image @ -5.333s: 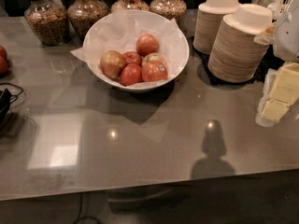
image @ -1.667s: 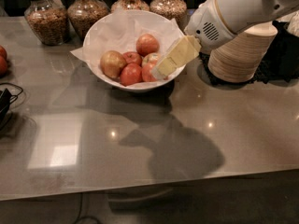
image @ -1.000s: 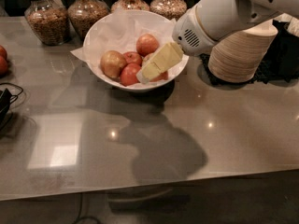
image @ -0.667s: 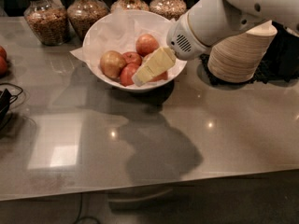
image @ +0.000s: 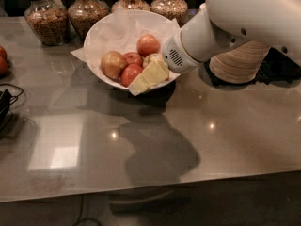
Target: Pick apple from white bowl
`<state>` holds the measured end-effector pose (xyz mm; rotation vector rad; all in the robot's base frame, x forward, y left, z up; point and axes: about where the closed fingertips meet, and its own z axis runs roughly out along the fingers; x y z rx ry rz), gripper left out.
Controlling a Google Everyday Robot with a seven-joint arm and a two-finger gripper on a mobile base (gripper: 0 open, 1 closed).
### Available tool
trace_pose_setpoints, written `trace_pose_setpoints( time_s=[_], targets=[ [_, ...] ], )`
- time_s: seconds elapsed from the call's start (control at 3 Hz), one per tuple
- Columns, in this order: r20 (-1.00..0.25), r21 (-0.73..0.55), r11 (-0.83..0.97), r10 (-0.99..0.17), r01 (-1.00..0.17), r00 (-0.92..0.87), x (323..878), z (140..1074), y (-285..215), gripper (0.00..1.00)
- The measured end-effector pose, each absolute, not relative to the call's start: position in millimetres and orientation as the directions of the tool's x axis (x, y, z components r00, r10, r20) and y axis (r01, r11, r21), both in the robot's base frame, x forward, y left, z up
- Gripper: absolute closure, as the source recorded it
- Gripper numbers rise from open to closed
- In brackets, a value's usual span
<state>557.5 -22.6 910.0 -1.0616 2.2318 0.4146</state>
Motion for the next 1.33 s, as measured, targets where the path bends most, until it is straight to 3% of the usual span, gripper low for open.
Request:
trace_pose_setpoints(
  time_s=[0.67, 1.33],
  targets=[
    [-0.660, 0.021, 0.679, -0.542, -0.734, -0.520, 565.6, 905.8, -33.1, 0.09],
    [-0.739, -0.004, 0.705, -0.480, -0.709, -0.473, 599.0, 972.5, -73.7, 0.10]
  ],
)
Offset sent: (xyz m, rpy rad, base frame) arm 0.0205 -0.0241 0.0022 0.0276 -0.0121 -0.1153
